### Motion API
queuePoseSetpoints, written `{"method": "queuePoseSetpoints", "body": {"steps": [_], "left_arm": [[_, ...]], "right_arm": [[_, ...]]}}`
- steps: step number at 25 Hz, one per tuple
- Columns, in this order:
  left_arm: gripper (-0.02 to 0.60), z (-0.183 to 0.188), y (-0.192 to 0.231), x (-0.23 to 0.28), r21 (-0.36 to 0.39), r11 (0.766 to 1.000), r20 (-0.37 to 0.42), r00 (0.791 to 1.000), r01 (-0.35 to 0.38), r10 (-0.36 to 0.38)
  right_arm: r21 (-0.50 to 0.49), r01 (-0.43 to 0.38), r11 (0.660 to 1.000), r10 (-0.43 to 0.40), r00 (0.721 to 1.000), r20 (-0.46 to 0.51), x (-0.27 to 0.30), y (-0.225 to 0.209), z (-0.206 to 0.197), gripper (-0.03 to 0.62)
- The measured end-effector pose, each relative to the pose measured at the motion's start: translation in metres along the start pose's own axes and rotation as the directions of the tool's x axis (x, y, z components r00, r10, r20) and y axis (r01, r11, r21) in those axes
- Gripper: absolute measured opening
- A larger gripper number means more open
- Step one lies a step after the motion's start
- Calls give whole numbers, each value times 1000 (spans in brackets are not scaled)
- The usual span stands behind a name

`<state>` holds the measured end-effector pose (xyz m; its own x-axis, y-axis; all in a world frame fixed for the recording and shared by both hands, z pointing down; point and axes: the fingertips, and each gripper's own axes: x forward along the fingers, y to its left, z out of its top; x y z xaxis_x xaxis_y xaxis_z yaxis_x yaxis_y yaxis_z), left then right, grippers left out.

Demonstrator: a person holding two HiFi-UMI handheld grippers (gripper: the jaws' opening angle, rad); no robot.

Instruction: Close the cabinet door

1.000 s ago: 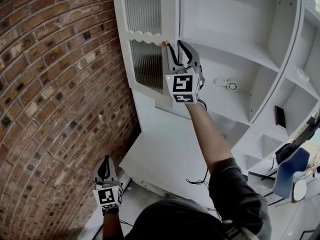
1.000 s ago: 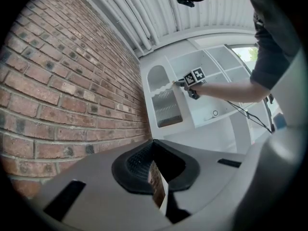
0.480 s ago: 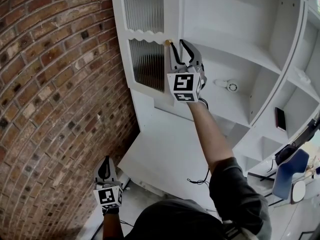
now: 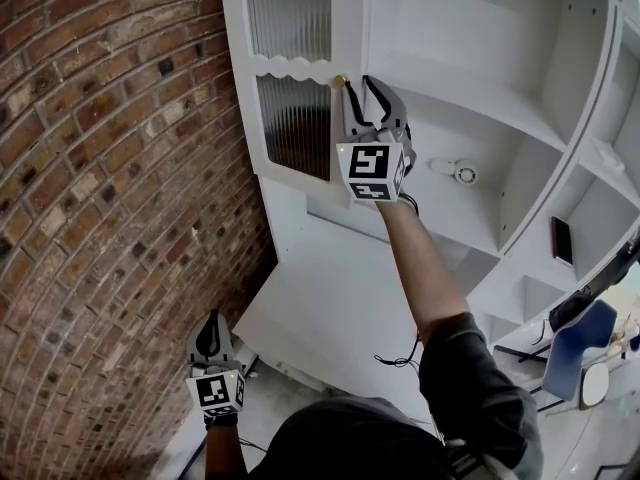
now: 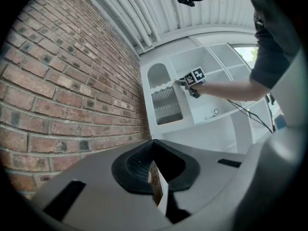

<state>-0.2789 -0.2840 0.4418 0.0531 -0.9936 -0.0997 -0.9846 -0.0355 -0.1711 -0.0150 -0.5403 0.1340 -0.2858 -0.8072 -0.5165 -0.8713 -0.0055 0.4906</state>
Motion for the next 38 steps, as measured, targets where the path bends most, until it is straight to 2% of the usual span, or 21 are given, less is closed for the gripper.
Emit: {"method": "queuePoseSetpoints", "body": {"steps": [22, 31, 38], "left_arm": [[2, -3, -6, 5, 5, 1000, -15, 1000, -3, 3], [2, -1, -7, 1, 9, 1000, -14, 1000, -2, 2], [2, 4, -12, 0, 14, 1000, -2, 1000, 15, -15]], "right_arm": [[-33, 6, 999, -7, 1000, -15, 8, -4, -10, 120], [14, -27, 1000, 27, 1000, 2, -4, 1, -6, 121], [76, -63, 995, 60, 997, 46, -38, 7, 5, 121]]}}
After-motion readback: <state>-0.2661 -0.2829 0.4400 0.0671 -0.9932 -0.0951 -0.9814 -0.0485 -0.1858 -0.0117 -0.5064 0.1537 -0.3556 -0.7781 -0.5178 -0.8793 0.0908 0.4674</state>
